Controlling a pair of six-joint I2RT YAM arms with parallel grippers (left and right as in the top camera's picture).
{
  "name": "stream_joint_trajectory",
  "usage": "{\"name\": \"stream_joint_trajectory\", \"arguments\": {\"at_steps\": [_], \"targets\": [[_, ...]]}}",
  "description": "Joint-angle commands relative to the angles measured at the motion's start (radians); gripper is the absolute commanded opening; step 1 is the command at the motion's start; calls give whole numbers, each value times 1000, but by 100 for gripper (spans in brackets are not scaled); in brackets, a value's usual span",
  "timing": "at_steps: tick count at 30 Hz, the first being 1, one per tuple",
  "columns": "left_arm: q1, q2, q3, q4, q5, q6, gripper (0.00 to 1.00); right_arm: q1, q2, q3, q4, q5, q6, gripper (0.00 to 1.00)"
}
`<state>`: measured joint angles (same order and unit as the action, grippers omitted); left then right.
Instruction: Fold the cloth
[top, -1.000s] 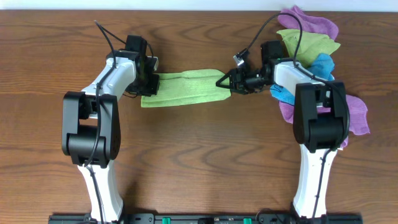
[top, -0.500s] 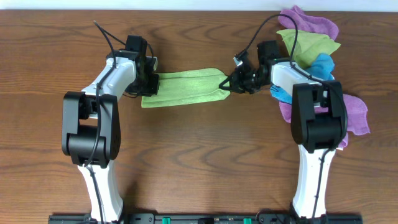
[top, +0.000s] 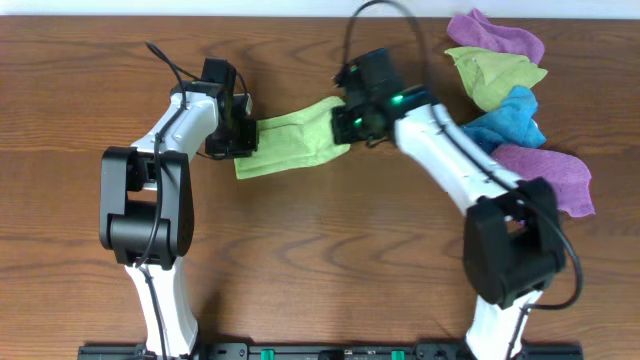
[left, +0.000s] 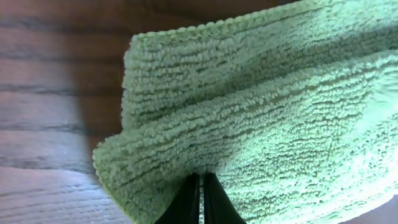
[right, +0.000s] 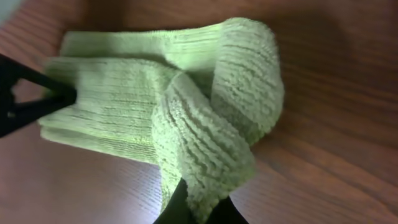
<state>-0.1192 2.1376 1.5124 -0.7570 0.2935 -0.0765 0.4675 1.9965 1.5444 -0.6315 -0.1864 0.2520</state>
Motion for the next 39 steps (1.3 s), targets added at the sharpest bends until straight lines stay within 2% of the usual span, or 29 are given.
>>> {"name": "stream_joint_trajectory", "arguments": {"at_steps": [1, 5, 16, 24, 28, 36, 39], "targets": [[-2, 29, -13, -14, 83, -18, 6, 48, 2, 2, 0, 197, -5, 2], [-8, 29, -13, -34, 146, -18, 6, 72, 2, 2, 15, 246, -5, 2], [-89, 20, -6, -38, 146, -29, 6, 88, 35, 2, 68, 234, -34, 2], [-62, -30, 28, -45, 112, -29, 6, 95, 50, 2, 74, 219, -90, 1], [-13, -144, 47, -39, 92, -24, 6, 100, 50, 2, 74, 200, -116, 1], [120, -496, 48, -87, 79, 10, 6, 154, 50, 2, 95, 209, -305, 1], [224, -594, 48, -111, 73, 10, 6, 181, 51, 2, 95, 214, -415, 1]]}}
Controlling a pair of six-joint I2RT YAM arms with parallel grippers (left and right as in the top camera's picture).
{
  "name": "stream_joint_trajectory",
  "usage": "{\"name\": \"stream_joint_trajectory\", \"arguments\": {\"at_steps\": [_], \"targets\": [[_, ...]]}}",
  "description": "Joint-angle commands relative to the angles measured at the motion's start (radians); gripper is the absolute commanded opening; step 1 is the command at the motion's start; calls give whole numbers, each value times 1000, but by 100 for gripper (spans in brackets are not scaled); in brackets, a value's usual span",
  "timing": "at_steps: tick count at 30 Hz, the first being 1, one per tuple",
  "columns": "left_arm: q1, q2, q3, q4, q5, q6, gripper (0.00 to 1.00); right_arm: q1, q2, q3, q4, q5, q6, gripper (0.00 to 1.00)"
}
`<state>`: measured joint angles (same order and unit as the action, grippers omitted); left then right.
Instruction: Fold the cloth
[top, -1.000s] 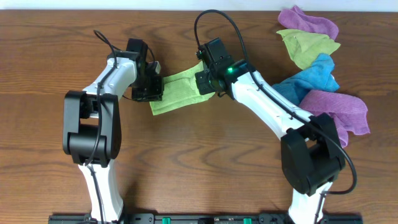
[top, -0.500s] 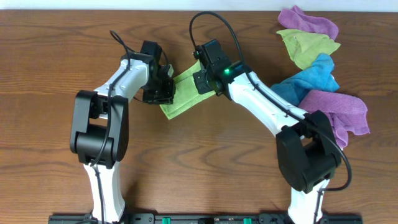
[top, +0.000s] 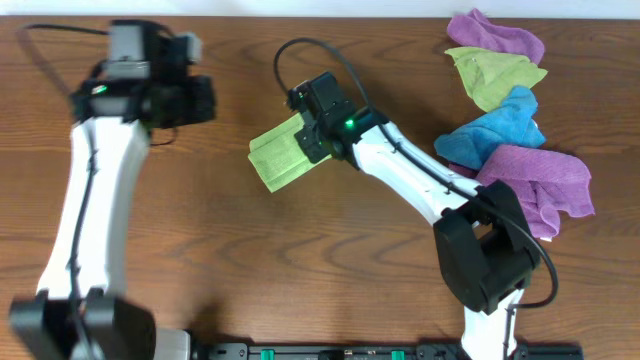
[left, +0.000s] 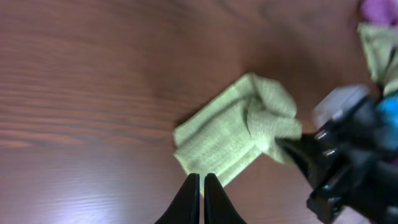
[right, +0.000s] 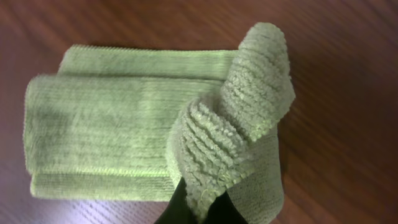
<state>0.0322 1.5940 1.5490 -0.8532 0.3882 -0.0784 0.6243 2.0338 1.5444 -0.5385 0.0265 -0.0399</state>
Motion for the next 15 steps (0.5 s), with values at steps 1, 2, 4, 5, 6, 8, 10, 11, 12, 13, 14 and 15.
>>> {"name": "stream_joint_trajectory", "arguments": {"at_steps": [1, 2, 4, 5, 6, 8, 10, 11, 12, 13, 14, 15], "targets": [[108, -74, 11, -22, -21, 12, 6, 31, 13, 2, 2, 3, -143, 1], [142, -94, 11, -31, -21, 12, 6, 35, 13, 2, 2, 3, -159, 1], [198, -123, 11, -48, -16, 12, 6, 46, 13, 2, 5, 3, -180, 1], [220, -133, 11, -53, -8, 12, 6, 53, 13, 2, 8, 2, -187, 1], [243, -142, 11, -57, 7, 12, 6, 62, 13, 2, 11, 2, -195, 1], [272, -151, 11, -58, 32, 12, 6, 81, 13, 2, 11, -1, -231, 1], [283, -152, 11, -57, 35, 12, 6, 106, 14, 2, 4, 0, -275, 1], [283, -152, 11, -57, 35, 12, 6, 119, 14, 2, 0, 0, -295, 1], [282, -152, 11, -56, 35, 12, 6, 130, 14, 2, -4, 0, -310, 1], [282, -152, 11, -55, 35, 12, 6, 138, 16, 2, -6, 0, -317, 1], [282, -152, 11, -55, 37, 12, 6, 145, 21, 2, -8, -1, -321, 1], [282, -152, 11, -55, 37, 12, 6, 150, 25, 2, -11, 0, -326, 1]]}}
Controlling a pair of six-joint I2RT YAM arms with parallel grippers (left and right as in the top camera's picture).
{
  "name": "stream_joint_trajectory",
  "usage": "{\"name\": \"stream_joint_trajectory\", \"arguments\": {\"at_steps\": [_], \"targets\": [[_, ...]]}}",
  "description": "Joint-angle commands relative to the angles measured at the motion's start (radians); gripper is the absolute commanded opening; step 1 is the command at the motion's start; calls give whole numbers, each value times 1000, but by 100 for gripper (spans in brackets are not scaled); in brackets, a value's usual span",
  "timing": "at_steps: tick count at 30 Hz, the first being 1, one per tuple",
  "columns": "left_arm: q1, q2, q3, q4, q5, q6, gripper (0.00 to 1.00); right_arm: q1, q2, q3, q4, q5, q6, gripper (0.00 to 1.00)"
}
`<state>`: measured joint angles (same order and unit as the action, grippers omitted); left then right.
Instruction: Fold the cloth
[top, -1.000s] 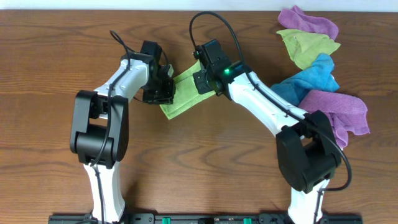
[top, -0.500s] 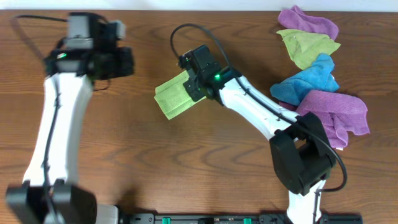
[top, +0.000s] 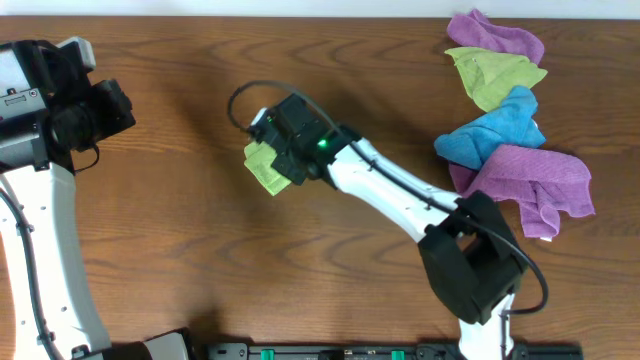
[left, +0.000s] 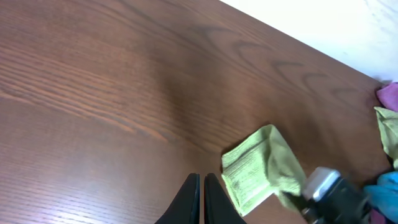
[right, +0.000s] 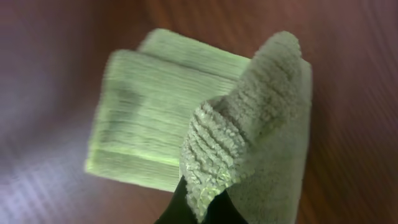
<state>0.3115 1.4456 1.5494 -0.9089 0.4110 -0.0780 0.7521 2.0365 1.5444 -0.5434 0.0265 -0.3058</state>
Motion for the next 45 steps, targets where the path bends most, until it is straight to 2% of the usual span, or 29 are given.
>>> {"name": "stream_joint_trajectory", "arguments": {"at_steps": [1, 7, 23, 24, 25, 26, 28, 29, 33, 40, 41, 45], "targets": [[2, -4, 11, 0, 14, 11, 6, 28, 29, 2, -10, -1, -67, 1], [2, -4, 11, 0, 16, 12, 6, 58, 87, 2, -23, 4, -69, 1], [2, -4, 11, 1, 16, 12, 6, 63, 93, 2, 71, 25, -45, 1], [2, -4, 11, 2, 16, 12, 6, 63, 93, 2, 82, 25, -22, 12], [2, -4, 11, 2, 16, 14, 6, 64, 93, 2, 92, 25, 2, 28], [2, -4, 11, 4, 16, 18, 6, 65, 93, 2, 108, 17, 34, 37], [3, -4, 11, 8, 10, 31, 6, 65, 93, 2, 135, -42, 83, 47], [4, -4, 11, 9, 0, 30, 6, 65, 93, 2, 142, -88, 101, 50], [5, -4, 11, 27, -3, 31, 6, 65, 88, 5, 142, -178, 153, 50], [5, -4, 11, 32, -5, 49, 5, 60, 19, 68, 120, -190, 156, 67], [5, -4, 11, 32, -14, 49, 6, 56, 6, 84, 104, -181, 155, 68], [5, -4, 10, 30, -77, 51, 6, 29, -80, 176, -30, 12, 125, 87]]}}
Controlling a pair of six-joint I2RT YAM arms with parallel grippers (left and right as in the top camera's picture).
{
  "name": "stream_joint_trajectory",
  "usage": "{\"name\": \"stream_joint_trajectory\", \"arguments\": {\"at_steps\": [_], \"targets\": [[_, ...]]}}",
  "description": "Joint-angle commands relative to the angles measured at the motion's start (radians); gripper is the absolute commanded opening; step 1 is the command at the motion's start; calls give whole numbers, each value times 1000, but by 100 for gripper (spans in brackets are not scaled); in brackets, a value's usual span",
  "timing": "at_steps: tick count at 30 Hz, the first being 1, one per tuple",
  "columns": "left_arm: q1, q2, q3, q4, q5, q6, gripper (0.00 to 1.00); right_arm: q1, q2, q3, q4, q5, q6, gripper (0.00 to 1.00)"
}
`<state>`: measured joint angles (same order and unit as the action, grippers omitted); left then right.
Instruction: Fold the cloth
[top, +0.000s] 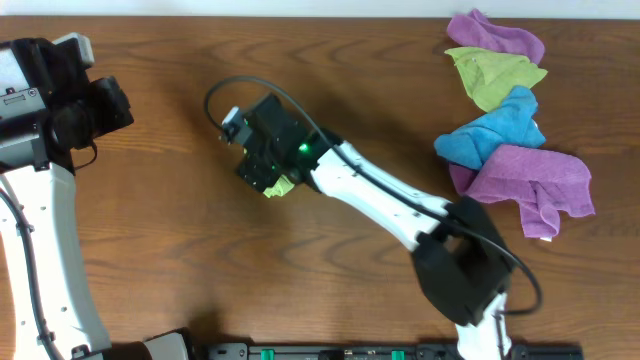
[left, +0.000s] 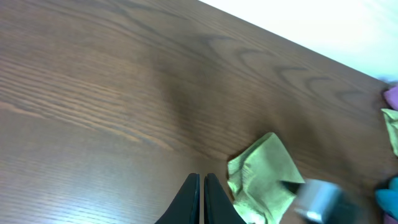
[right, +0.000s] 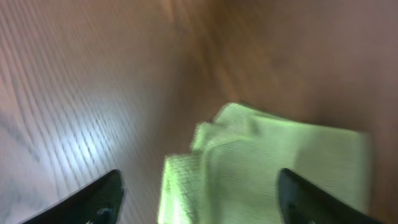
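The light green cloth (right: 267, 162) lies on the wooden table as a small folded bundle with a slightly rumpled left edge. In the overhead view only its corner (top: 279, 186) shows below my right gripper (top: 262, 160). That gripper (right: 199, 190) hovers just above the cloth, open wide, its fingers (right: 93, 199) on either side without touching it. My left gripper (left: 200, 199) is shut on nothing, raised at the table's far left (top: 112, 102), and sees the cloth (left: 264, 177) from a distance.
A heap of other cloths lies at the back right: purple (top: 495, 35), green (top: 495, 72), blue (top: 490, 125) and a second purple one (top: 530, 180). The table's far edge (left: 298, 46) borders a white surface. My right arm (top: 390, 205) stretches diagonally across the middle.
My right gripper was shut on the cloth's raised end; now it is open and the cloth lies loose beneath it. It has shifted slightly left. The left arm has not moved.
First both grippers were shut on opposite ends of the long folded cloth. Then the left gripper was off the cloth at the far left, while the right held its end over the rest. That end was later further left, and now lies released on a compact bundle.
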<state>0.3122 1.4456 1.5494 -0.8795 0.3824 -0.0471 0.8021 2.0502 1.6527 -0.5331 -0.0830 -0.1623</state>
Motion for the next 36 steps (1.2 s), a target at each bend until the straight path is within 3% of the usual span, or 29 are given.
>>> {"name": "stream_joint_trajectory", "arguments": {"at_steps": [1, 4, 8, 11, 14, 16, 24, 26, 27, 32, 36], "targets": [[5, -3, 8, 0, -50, 31, 6, -23, -111, 85, -70, 150, -30, 89], [3, 12, -5, -14, -49, 67, 10, -25, -175, 147, -208, 284, -44, 99], [-20, 62, -89, -16, -20, 73, 12, -25, -245, 155, -396, 435, -4, 99], [-58, 110, -195, 22, 95, 74, 14, -40, -277, 154, -523, 480, 68, 99], [-100, 147, -299, 94, 211, 74, 32, -73, -297, 154, -609, 479, 123, 99], [-134, 157, -363, 144, 247, 74, 38, -104, -314, 154, -656, 479, 140, 99], [-264, 157, -408, 189, 137, 69, 64, -248, -493, 152, -747, 475, 185, 99], [-313, 157, -408, 203, 134, 64, 92, -267, -591, 142, -757, 477, 192, 99], [-339, 158, -408, 216, 130, 50, 96, -269, -640, 129, -759, 485, 193, 99], [-381, 179, -409, 279, 131, -6, 95, -272, -901, -64, -730, 565, 230, 99], [-381, 251, -409, 290, 189, -47, 96, -303, -1138, -381, -604, 517, 241, 99]]}}
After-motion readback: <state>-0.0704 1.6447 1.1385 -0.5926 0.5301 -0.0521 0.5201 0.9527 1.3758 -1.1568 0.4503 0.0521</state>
